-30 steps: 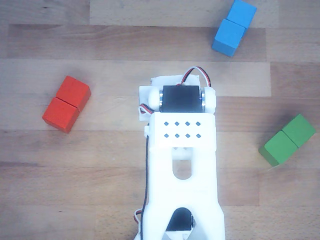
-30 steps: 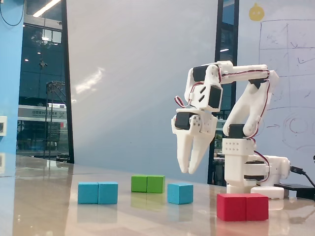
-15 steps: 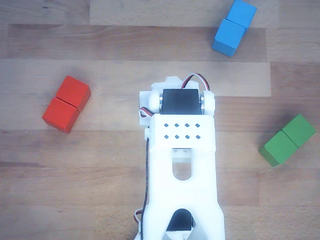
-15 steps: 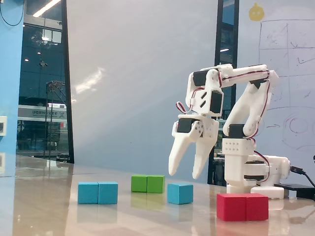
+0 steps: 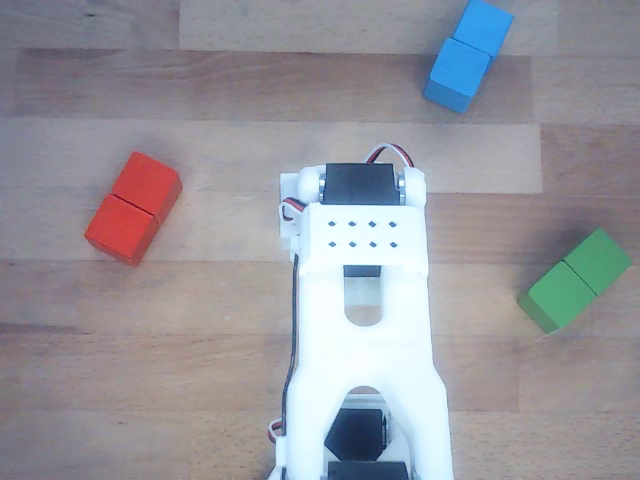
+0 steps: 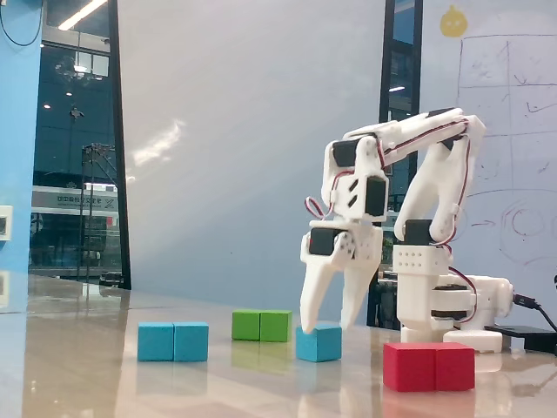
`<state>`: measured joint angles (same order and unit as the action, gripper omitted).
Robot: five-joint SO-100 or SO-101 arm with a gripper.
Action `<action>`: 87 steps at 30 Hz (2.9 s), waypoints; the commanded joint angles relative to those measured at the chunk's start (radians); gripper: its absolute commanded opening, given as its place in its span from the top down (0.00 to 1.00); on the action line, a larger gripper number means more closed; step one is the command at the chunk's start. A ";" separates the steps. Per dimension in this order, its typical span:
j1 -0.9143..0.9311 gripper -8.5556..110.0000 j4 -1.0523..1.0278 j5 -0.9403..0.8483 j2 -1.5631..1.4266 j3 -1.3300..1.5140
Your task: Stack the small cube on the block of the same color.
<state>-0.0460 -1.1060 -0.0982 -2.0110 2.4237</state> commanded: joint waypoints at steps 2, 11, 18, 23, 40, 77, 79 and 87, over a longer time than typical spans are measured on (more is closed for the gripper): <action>0.011 0.73 0.055 -0.005 0.012 -0.005; 0.129 0.73 0.063 -0.008 0.021 -0.006; 0.117 0.73 0.058 -0.009 0.023 -0.003; 0.046 0.73 0.051 -0.009 0.025 -0.003; 0.066 0.84 0.064 -0.005 0.023 0.029; 0.176 0.84 -0.370 -0.118 0.393 -1.049; 0.181 0.84 -0.356 -0.118 0.476 -1.134; 0.207 0.84 -0.308 -0.118 0.739 -1.371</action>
<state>0.1411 -1.4373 -0.2224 -1.3039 1.2241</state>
